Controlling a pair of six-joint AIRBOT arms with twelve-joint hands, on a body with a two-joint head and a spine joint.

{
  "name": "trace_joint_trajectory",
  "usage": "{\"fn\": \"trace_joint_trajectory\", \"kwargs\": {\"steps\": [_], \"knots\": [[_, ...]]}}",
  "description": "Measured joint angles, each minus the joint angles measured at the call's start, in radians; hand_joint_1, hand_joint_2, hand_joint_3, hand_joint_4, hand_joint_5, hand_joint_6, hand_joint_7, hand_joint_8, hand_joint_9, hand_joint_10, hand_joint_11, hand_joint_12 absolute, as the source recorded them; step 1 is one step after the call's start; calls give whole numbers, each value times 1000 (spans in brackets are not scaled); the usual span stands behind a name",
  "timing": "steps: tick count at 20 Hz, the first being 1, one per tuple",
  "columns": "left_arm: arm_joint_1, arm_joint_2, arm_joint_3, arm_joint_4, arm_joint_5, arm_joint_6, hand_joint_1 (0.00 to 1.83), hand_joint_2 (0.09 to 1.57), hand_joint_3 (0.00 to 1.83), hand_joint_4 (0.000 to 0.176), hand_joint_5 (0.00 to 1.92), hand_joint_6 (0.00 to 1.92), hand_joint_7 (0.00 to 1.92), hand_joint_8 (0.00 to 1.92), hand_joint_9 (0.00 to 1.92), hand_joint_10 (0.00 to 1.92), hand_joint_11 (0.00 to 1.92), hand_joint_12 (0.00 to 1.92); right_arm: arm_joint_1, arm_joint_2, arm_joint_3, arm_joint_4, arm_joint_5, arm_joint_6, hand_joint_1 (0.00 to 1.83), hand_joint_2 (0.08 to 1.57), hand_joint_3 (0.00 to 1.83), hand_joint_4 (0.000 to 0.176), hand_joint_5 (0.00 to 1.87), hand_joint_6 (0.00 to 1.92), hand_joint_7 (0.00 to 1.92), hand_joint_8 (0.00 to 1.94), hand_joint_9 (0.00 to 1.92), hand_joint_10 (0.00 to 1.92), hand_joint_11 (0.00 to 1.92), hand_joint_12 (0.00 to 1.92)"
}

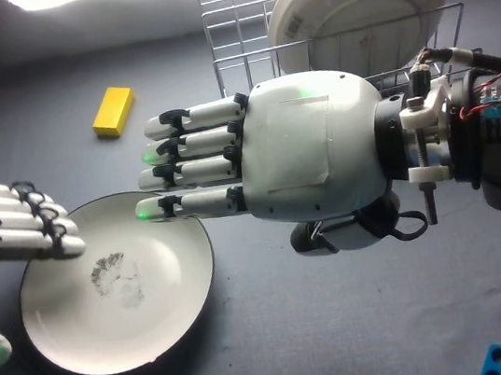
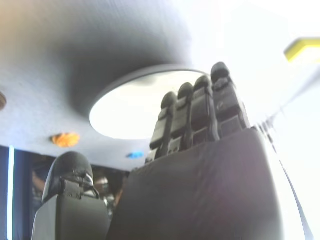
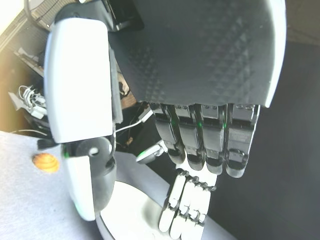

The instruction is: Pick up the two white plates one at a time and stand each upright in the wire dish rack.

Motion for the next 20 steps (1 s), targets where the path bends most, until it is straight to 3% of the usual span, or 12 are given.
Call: {"fn": "trace_joint_trajectory", "kwargs": {"steps": [2,7,20], "knots": [[-4,2,-1,-44,18,1,0,1067,0,0,0,0,0,0,0,0,0,0,3,1,0,0,0,-1,986,1003,0,0,0,0,0,0,0,0,19,23],[-11,0,-41,-58,100,33,0,1063,0,0,0,0,0,0,0,0,0,0,3,1,0,0,1,-3,991,992,0,0,0,0,0,0,0,0,0,0],[122,-10,-58,-80,192,37,0,1058,0,0,0,0,0,0,0,0,0,0,4,1,-6,0,7,-4,972,998,0,0,0,0,0,0,0,0,0,0]]}}
